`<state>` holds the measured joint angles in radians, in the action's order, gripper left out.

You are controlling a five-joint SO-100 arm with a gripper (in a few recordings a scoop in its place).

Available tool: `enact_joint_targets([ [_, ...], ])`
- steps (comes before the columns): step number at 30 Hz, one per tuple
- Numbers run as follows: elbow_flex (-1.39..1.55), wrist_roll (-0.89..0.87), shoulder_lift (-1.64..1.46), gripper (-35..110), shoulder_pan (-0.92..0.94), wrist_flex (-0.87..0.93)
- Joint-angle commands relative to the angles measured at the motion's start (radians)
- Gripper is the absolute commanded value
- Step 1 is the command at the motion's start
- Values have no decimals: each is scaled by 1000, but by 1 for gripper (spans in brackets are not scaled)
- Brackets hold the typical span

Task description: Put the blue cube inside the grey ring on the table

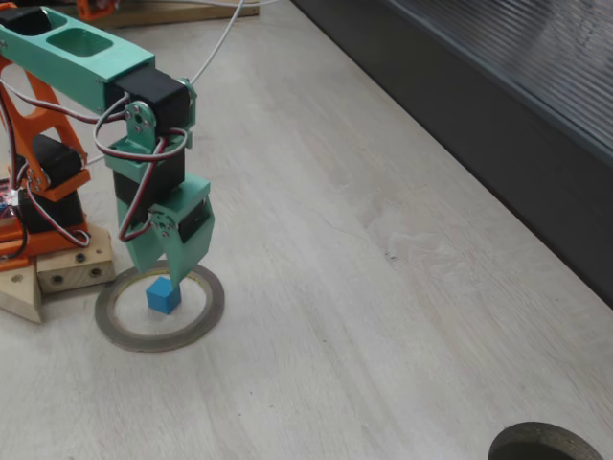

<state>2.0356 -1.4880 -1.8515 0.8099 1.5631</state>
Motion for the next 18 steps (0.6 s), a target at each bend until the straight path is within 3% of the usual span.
enact_joint_targets([
  [1, -17, 0, -17, 30, 5, 14],
  [18, -14, 0, -17, 30, 5, 14],
])
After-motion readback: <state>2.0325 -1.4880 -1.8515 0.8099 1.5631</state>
